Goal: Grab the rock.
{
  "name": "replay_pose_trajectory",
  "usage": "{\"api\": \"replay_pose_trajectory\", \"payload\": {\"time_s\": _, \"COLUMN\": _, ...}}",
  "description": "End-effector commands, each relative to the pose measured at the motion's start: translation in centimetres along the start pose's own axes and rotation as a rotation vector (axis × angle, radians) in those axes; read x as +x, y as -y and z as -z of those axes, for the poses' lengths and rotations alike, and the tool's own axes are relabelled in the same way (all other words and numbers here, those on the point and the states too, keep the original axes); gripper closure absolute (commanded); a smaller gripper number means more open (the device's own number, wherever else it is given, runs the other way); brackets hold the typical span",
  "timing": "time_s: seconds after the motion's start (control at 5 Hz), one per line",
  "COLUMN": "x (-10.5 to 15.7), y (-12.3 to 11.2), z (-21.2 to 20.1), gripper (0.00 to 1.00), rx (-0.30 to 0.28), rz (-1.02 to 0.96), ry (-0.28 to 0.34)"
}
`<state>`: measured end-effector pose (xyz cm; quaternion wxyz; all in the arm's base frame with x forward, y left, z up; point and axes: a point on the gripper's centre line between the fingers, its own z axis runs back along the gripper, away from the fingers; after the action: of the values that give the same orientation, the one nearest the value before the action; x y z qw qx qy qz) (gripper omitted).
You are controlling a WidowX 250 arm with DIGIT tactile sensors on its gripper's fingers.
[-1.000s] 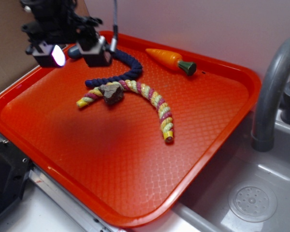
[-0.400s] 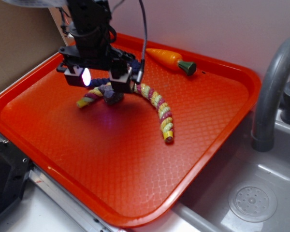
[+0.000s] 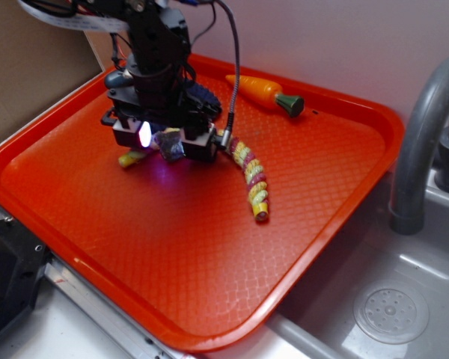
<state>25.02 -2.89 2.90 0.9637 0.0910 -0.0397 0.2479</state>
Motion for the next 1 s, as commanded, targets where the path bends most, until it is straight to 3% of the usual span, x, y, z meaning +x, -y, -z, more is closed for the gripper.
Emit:
{"api": "replay_pose_trajectory", "payload": {"time_s": 0.0, "x": 0.0, "y": 0.7, "z": 0.5, "gripper": 1.00, "rx": -0.016, "rz": 0.050, "ry": 0.014}}
{"api": "replay_pose_trajectory", "payload": {"time_s": 0.4, "x": -1.0, "y": 0.7, "z": 0.4, "gripper": 1.00, "rx": -0.025, "rz": 0.073, "ry": 0.019}}
{"api": "replay_pose_trajectory", "payload": {"time_s": 0.6, "x": -0.9, "y": -0.4, "z": -4.0, "gripper": 1.00, "rx": -0.059, "rz": 0.213, "ry": -0.025}}
{"api": "replay_pose_trajectory", "payload": {"time_s": 0.8, "x": -1.6, "y": -2.0, "z": -8.9, "gripper": 1.00, "rx": -0.144, "rz": 0.401, "ry": -0.070}}
